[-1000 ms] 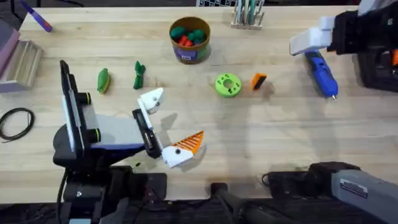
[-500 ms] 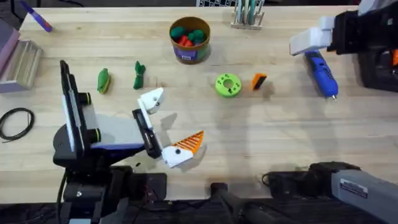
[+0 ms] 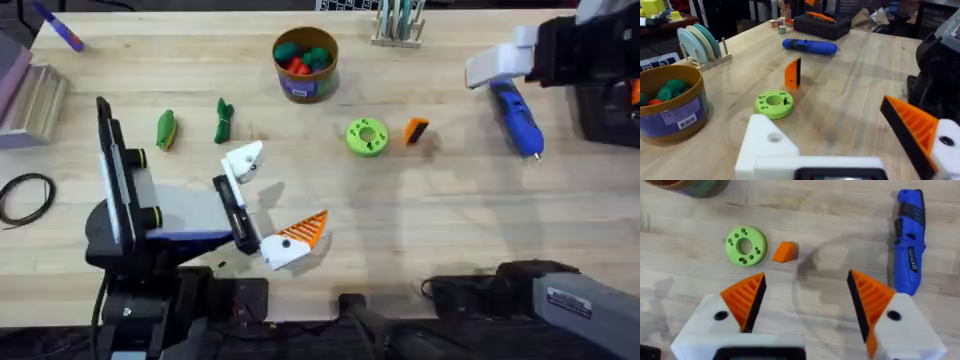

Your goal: Pick up the gripper from the table and insert it into the empty holder that is missing its gripper. Then pick up a screw, insert it into the mounting hole, and use the screwdriver to tighten it. Finally, clean up the table by picking up the vegetable and placing it into the bucket.

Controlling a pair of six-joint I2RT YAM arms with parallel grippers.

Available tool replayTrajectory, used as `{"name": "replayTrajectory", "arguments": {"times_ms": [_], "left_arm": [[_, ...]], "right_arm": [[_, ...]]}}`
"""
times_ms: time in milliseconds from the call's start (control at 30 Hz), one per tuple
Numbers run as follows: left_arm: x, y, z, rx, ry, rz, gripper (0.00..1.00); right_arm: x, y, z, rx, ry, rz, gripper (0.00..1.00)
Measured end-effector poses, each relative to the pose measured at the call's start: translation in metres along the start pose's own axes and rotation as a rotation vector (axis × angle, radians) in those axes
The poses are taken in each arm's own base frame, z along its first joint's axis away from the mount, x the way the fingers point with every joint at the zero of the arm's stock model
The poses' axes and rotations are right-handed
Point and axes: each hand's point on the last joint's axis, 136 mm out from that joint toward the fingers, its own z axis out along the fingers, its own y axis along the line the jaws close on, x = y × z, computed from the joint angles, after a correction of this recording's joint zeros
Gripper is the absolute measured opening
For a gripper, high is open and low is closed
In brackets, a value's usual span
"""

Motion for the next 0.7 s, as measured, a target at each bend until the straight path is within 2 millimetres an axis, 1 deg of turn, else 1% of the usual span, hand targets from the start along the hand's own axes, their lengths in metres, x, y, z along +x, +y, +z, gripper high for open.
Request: {"name": "replayTrajectory", "arguments": {"times_ms": [433,533,700], "left_arm": [[0.0,0.0,0.0,0.0,0.0,0.0,0.987],[0.0,0.0,0.0,0.0,0.0,0.0,0.987],[0.0,0.0,0.0,0.0,0.0,0.0,0.987]], "right_arm": [[-0.002,0.001,0.0,-0.008,-0.008,-0.001,0.992],[-0.001,0.001,0.0,-0.008,-0.005,0.028,0.992],[0.012,0.003,0.0,-0.011,0.051,0.099,0.993]]}}
